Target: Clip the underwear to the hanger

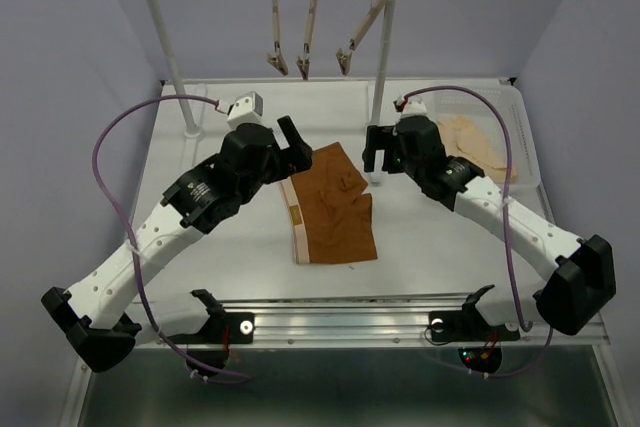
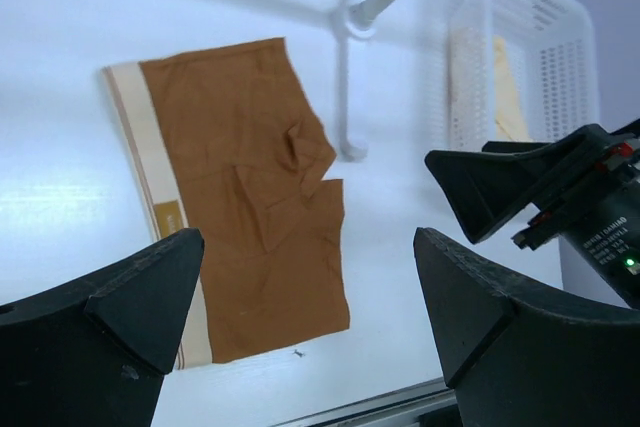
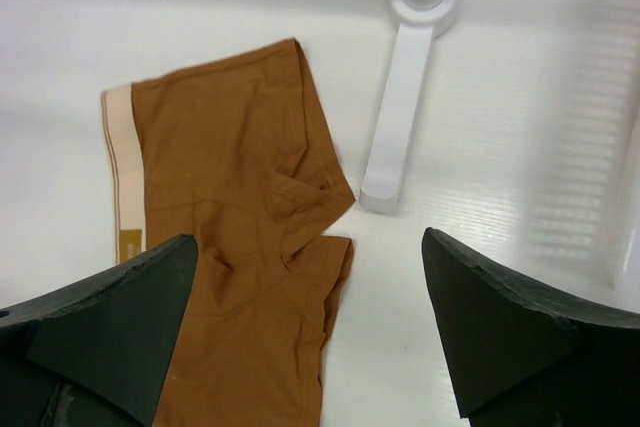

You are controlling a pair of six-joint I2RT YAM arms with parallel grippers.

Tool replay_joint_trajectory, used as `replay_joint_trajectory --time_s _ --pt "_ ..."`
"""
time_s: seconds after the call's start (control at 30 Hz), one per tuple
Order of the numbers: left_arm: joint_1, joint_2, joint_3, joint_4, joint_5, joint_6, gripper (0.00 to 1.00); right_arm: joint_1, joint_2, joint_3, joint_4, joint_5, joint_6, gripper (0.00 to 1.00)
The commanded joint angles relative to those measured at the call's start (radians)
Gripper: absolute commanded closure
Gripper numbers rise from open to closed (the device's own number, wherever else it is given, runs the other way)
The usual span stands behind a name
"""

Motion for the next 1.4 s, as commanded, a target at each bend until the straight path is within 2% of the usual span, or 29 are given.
replay_joint_trajectory --time_s 0.0,0.07,0.17,0.3,0.33,0.4,0.43,0.53,0.57,0.63,0.73,0.83,1.03,1.37 --pt "-0.001 -0.019 0.113 0.137 0.077 0.226 0.01 0.000 -0.085 0.021 -0.023 0.091 0.045 0.00" --pt "-0.001 -0.019 0.165 0.193 0.147 0.298 0.01 -0.011 -0.111 0.030 -0.045 0.109 0.051 0.00" --pt "-0.002 0.038 0.286 0.227 0.178 0.354 0.01 -0.020 -0.129 0.033 -0.055 0.128 0.048 0.00" --pt "-0.001 0.191 0.501 0.210 0.238 0.409 0.01 -0.020 -0.152 0.030 -0.068 0.116 0.046 0.00" --pt "-0.001 0.277 0.626 0.166 0.259 0.438 0.01 -0.020 -0.165 0.018 -0.068 0.088 0.046 0.00" --pt "-0.001 0.368 0.769 0.114 0.256 0.464 0.01 -0.020 -0.175 0.001 -0.069 0.077 0.059 0.00" --pt "0.005 0.461 0.914 0.065 0.237 0.481 0.01 -0.020 -0.186 -0.013 -0.069 0.067 0.062 0.00" --pt "0.022 0.630 1.174 0.009 0.252 0.532 0.01 -0.020 -0.201 -0.030 -0.071 0.044 0.059 0.00" --pt "0.040 0.658 1.214 0.012 0.287 0.547 0.01 -0.020 -0.209 -0.037 -0.072 0.039 0.053 0.00" --pt "0.063 0.705 1.241 0.046 0.339 0.570 0.01 -0.020 -0.215 -0.040 -0.080 0.034 0.053 0.00" --pt "0.111 0.702 1.156 0.200 0.452 0.604 0.01 -0.020 -0.232 -0.053 -0.083 0.007 0.056 0.00" --pt "0.126 0.716 1.106 0.288 0.457 0.628 0.01 -0.020 -0.244 -0.072 -0.083 -0.006 0.057 0.00" --pt "0.151 0.869 1.236 0.267 0.466 0.633 0.01 -0.020 -0.234 -0.080 -0.086 -0.013 0.056 0.00" --pt "0.168 0.943 1.210 0.269 0.453 0.610 0.01 -0.020 -0.232 -0.085 -0.091 -0.024 0.059 0.00"
